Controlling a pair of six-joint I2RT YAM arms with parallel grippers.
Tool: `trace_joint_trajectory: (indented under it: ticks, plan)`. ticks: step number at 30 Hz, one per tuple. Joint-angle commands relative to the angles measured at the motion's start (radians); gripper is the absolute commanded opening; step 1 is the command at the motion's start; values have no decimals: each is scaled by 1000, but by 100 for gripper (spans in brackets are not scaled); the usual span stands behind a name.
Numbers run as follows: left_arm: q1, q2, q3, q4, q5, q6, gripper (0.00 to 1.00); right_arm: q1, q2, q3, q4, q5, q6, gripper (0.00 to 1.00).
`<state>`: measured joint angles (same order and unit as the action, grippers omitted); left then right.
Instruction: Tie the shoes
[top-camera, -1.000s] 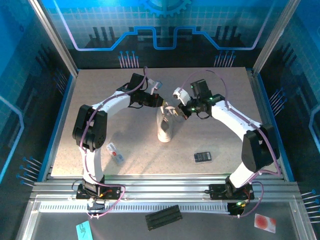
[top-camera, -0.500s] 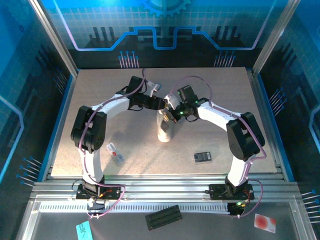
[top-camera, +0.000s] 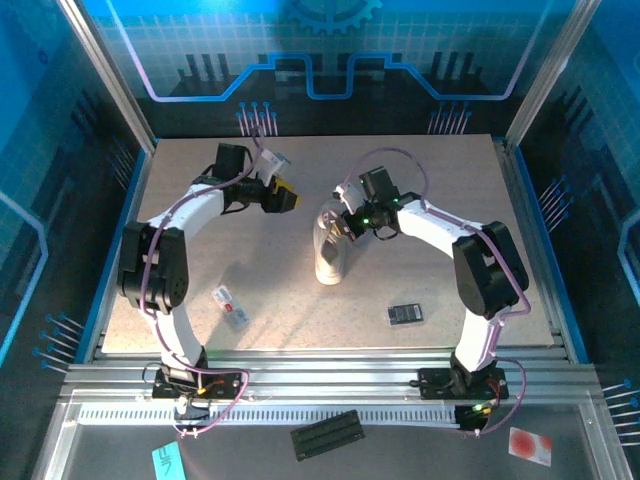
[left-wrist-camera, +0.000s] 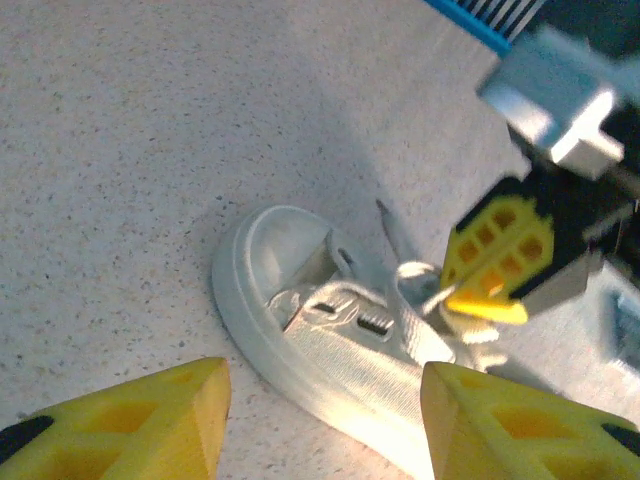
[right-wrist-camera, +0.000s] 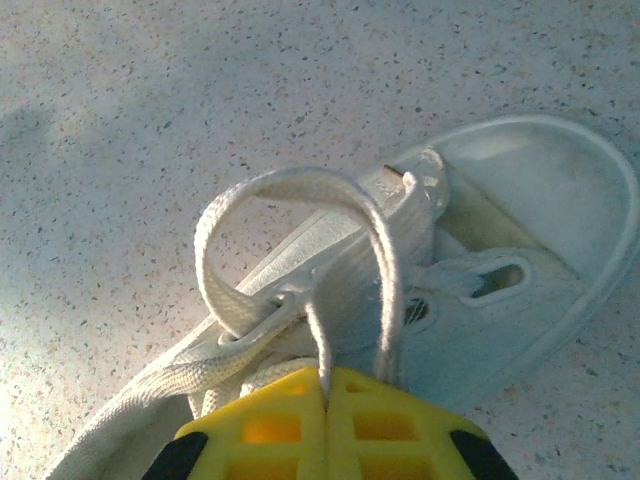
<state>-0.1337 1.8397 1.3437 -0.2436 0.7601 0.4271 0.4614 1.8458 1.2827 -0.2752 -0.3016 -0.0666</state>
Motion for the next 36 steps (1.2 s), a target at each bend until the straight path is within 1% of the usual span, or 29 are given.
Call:
trace_joint_trajectory:
  ticks: [1, 3, 4, 7, 14, 17, 21, 24, 32, 34, 35, 36]
  plan:
    - [-19, 71, 51, -107, 17, 302, 53, -14, 26, 44, -20, -3, 7, 0]
    - [-37, 110, 88, -155, -1, 392, 53, -15, 31, 50, -23, -1, 8, 0]
    - [-54, 135, 112, -184, -34, 448, 53, -15, 34, 54, -25, -1, 8, 0]
    - [-85, 192, 159, -227, -93, 541, 53, -16, 44, 65, -36, 0, 6, 0]
    - [-131, 270, 232, -236, -113, 609, 53, -17, 53, 78, -61, -5, -14, 0]
    - [-147, 295, 259, -244, -123, 616, 53, -18, 56, 80, -68, -5, -20, 0]
    - [-155, 325, 289, -230, -145, 593, 52, -21, 58, 83, -69, -16, -27, 0]
    - [-159, 341, 312, -233, -140, 590, 51, -20, 59, 82, -68, -25, -31, 0]
    - [-187, 401, 376, -307, -150, 642, 47, -20, 63, 92, -63, -53, -41, 0]
    - [-194, 413, 384, -319, -159, 651, 43, -21, 60, 96, -63, -59, -43, 0]
    - [-196, 417, 389, -325, -162, 651, 38, -21, 56, 96, -64, -60, -42, 1]
    - [-198, 417, 390, -331, -163, 651, 28, -21, 50, 96, -64, -61, -42, 5]
